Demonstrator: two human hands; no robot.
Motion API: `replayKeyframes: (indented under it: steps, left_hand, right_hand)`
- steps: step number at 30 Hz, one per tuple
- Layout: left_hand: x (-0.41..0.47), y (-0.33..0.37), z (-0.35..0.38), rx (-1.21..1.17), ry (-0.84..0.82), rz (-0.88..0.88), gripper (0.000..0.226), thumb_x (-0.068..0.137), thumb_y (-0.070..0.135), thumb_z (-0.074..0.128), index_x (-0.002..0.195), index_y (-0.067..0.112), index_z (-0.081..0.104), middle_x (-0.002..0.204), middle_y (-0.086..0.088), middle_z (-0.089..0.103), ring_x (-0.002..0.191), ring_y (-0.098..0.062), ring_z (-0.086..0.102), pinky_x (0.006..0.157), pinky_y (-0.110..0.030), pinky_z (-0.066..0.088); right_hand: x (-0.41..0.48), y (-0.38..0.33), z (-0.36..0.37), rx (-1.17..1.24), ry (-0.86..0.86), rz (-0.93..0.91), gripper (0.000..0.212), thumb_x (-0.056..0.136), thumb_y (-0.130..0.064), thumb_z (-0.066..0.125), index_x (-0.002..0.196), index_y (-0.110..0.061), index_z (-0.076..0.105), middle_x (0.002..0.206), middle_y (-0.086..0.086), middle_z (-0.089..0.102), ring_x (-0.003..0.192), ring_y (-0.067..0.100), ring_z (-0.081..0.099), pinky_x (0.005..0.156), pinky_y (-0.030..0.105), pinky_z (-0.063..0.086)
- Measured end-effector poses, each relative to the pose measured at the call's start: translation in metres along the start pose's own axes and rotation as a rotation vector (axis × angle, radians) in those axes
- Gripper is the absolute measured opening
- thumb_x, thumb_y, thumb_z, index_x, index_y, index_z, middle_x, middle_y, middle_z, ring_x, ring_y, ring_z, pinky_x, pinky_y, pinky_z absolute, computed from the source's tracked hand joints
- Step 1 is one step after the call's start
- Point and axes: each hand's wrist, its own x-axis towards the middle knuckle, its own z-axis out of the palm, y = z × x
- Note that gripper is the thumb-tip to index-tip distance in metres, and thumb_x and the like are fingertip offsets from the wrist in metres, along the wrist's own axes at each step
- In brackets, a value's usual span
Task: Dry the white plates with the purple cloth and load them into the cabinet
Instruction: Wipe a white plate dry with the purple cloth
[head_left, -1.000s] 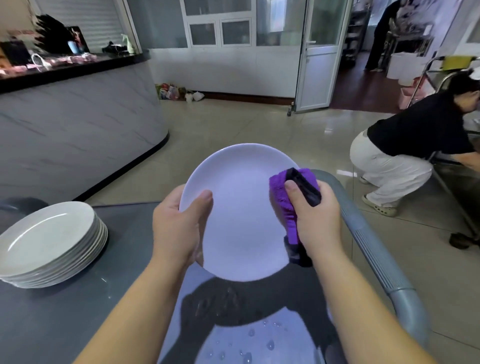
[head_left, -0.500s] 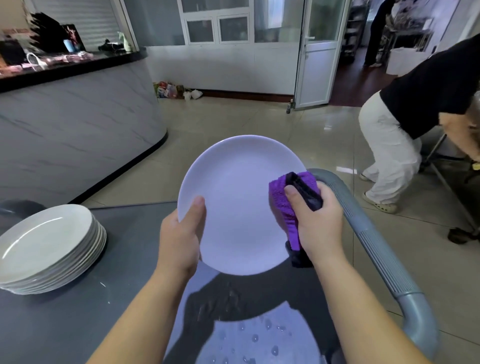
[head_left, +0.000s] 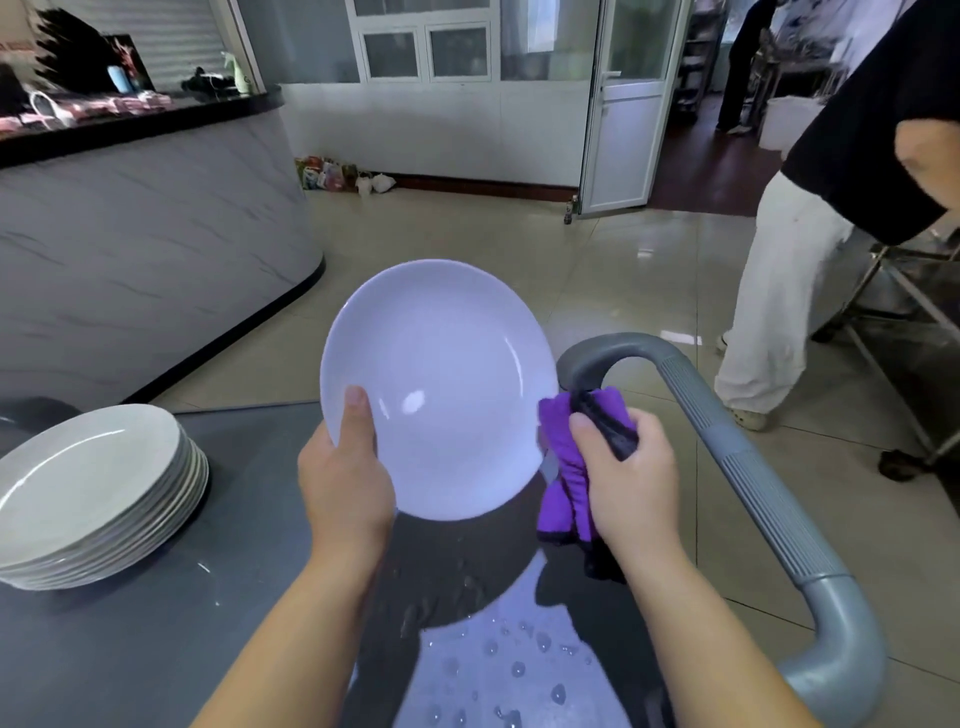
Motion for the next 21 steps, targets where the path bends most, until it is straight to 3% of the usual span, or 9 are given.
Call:
replayKeyframes:
  steps: [3,5,7,9,12,14,17,21]
  left_hand:
    - [-0.002,0.002,-0.01,0.076,-0.025,-0.009,0.032,0.101,0.04,0.042,0.077,0.029,0.062,0.06,0.027,0.065,0.058,0.009,0.059,0.055,-0.014,0.042]
    - [-0.007,0.007,-0.013,0.142,-0.05,-0.01,0.043,0.102,0.039,0.039,0.064,0.023,0.052,0.044,0.021,0.054,0.042,0.004,0.049,0.043,-0.011,0.034]
    - [-0.013,0.011,-0.016,0.161,-0.098,0.001,0.049,0.103,0.034,0.037,0.055,0.021,0.042,0.036,0.015,0.044,0.033,-0.002,0.04,0.036,-0.013,0.03]
    - [-0.018,0.015,-0.018,0.207,-0.18,0.051,0.049,0.101,0.034,0.037,0.056,0.018,0.047,0.038,0.013,0.048,0.035,-0.002,0.042,0.037,-0.017,0.033]
    - [-0.018,0.02,-0.025,0.242,-0.252,0.097,0.052,0.1,0.033,0.038,0.052,0.015,0.043,0.038,0.01,0.045,0.037,-0.003,0.039,0.038,-0.013,0.028]
    - [-0.01,0.022,-0.033,0.229,-0.259,0.106,0.053,0.1,0.033,0.039,0.049,0.018,0.038,0.036,0.01,0.04,0.037,-0.004,0.034,0.038,-0.014,0.026]
    - [0.006,0.022,-0.049,0.217,-0.236,0.124,0.054,0.096,0.044,0.039,0.048,0.021,0.032,0.04,0.01,0.032,0.042,-0.006,0.027,0.041,-0.019,0.024]
    - [0.015,0.025,-0.066,0.225,-0.231,0.144,0.062,0.082,0.059,0.037,0.056,0.002,0.035,0.051,0.003,0.038,0.05,-0.011,0.031,0.05,-0.027,0.026]
  right_hand:
    - [0.005,-0.013,-0.002,0.029,0.083,-0.06,0.017,0.091,-0.028,0.062,0.108,-0.025,0.058,0.094,-0.017,0.064,0.092,0.007,0.062,0.078,0.028,0.045]
    - [0.007,-0.023,0.009,-0.015,0.06,-0.116,0.019,0.092,-0.032,0.059,0.111,-0.028,0.057,0.099,-0.016,0.064,0.095,0.006,0.061,0.083,0.031,0.048]
    - [0.006,-0.031,0.026,-0.132,0.014,-0.186,0.03,0.091,-0.041,0.055,0.118,-0.029,0.056,0.109,-0.009,0.063,0.1,0.011,0.061,0.088,0.038,0.049]
    - [0.004,-0.04,0.044,-0.299,0.006,-0.254,0.037,0.093,-0.043,0.05,0.127,-0.028,0.053,0.118,-0.003,0.058,0.107,0.018,0.056,0.089,0.039,0.046]
    - [-0.005,-0.053,0.067,-0.403,-0.02,-0.336,0.038,0.097,-0.041,0.047,0.133,-0.028,0.051,0.121,-0.001,0.052,0.109,0.02,0.051,0.08,0.033,0.041]
    - [-0.02,-0.055,0.079,-0.449,-0.111,-0.493,0.038,0.095,-0.045,0.047,0.13,-0.032,0.054,0.116,-0.003,0.053,0.104,0.017,0.052,0.073,0.031,0.039]
    - [-0.047,-0.044,0.088,-0.476,-0.267,-0.752,0.043,0.091,-0.052,0.044,0.125,-0.029,0.059,0.105,0.0,0.056,0.091,0.022,0.058,0.064,0.034,0.05]
    - [-0.067,-0.005,0.078,-0.581,-0.248,-1.081,0.034,0.095,-0.045,0.047,0.123,-0.028,0.054,0.097,0.004,0.061,0.076,0.022,0.057,0.054,0.027,0.044]
